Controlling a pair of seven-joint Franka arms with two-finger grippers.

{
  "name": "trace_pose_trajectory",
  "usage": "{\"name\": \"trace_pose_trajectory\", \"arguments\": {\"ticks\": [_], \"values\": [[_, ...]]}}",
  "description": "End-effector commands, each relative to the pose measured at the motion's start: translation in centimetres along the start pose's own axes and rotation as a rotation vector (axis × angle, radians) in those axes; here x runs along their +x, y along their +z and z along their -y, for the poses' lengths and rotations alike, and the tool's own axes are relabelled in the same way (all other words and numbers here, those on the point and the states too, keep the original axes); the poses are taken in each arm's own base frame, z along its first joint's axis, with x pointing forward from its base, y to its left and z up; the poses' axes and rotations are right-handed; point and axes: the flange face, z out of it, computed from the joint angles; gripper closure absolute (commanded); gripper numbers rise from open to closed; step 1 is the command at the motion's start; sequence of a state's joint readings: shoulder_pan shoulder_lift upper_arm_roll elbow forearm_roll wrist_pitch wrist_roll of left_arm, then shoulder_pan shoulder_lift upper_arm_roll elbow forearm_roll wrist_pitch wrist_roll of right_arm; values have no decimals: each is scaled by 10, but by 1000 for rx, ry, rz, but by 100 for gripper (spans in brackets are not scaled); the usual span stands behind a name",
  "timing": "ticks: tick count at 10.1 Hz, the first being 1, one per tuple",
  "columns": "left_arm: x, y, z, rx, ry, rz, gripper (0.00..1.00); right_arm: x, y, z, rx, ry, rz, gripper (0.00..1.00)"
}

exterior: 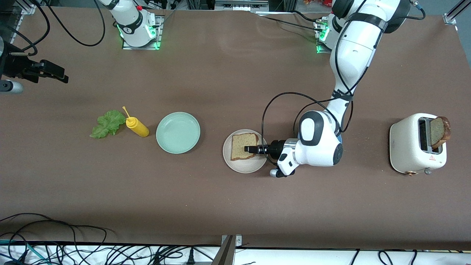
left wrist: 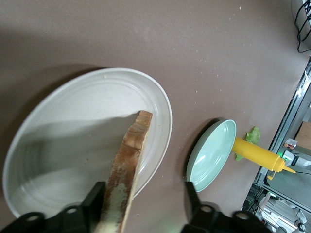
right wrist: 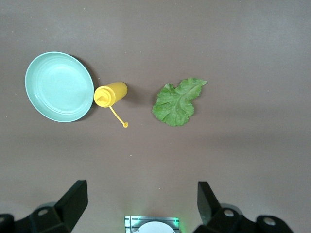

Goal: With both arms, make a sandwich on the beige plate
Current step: 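Lower the bread slice onto the beige plate and open the left gripper, then withdraw the left gripper while the right gripper reaches the lettuce leaf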

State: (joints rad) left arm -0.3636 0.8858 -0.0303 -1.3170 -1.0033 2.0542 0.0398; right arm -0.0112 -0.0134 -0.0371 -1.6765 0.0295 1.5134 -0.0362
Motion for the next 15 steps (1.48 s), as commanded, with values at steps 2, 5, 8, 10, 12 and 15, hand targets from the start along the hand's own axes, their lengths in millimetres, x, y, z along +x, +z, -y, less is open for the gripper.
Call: {"name": "trace_pose_trajectory", "arguments": {"ticks": [2,5,8,10,12,15], "values": [[14,-30,7,11,33,-33,0,7,4,-3,-69,-9,18,0],[16,-58,19,141,85,-14,0,27,37,-12,-64,0,81,0],[17,-103,37,220,87,23,0,40,72,-26,-58,25,141,0],[12,-135,48,279,76,54,0,48,106,-41,-59,59,107,0],[6,-163,55,432,106,69,0,48,152,-51,-64,69,79,0],[-2,-207,63,586,122,69,0,36,231,-69,-69,86,21,0]]}}
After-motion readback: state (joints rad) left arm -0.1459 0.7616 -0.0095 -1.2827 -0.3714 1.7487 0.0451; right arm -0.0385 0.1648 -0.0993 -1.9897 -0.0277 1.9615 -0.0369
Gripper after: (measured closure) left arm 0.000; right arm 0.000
